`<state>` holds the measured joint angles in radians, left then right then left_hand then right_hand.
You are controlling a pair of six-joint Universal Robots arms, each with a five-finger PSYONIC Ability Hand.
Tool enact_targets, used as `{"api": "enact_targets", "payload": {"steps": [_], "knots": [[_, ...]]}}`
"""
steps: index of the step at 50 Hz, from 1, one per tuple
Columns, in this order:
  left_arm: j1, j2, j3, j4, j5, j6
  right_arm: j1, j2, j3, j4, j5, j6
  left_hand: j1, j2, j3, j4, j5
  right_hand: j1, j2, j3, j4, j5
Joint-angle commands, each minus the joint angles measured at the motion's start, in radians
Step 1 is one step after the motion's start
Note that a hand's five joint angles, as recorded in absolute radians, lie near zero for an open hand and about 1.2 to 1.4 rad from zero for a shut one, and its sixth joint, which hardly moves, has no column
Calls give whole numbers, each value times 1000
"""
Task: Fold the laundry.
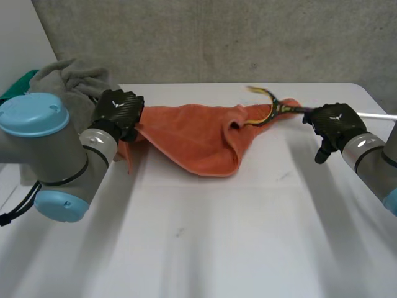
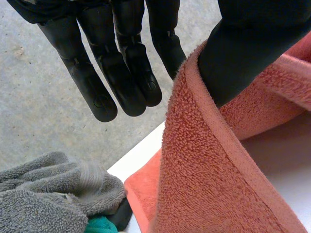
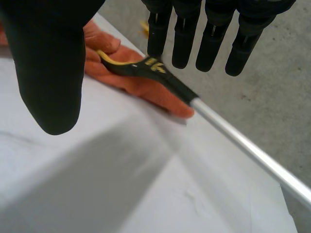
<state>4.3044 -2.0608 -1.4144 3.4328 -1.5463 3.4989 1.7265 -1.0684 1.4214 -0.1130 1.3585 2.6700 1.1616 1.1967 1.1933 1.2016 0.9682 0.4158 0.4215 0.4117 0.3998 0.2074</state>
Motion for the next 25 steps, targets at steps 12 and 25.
{"api": "enact_targets", "payload": {"steps": [12,25], "knots": [[3,85,-20,-72,0,-40,105,265,-311,-5,-143,-33,235,200,203,195,254,16,10,20,32,49],[6,114,-60,-86,2,-49,269,487,-631,-1,-142,-99,235,200,203,195,254,57,51,61,73,91]]}}
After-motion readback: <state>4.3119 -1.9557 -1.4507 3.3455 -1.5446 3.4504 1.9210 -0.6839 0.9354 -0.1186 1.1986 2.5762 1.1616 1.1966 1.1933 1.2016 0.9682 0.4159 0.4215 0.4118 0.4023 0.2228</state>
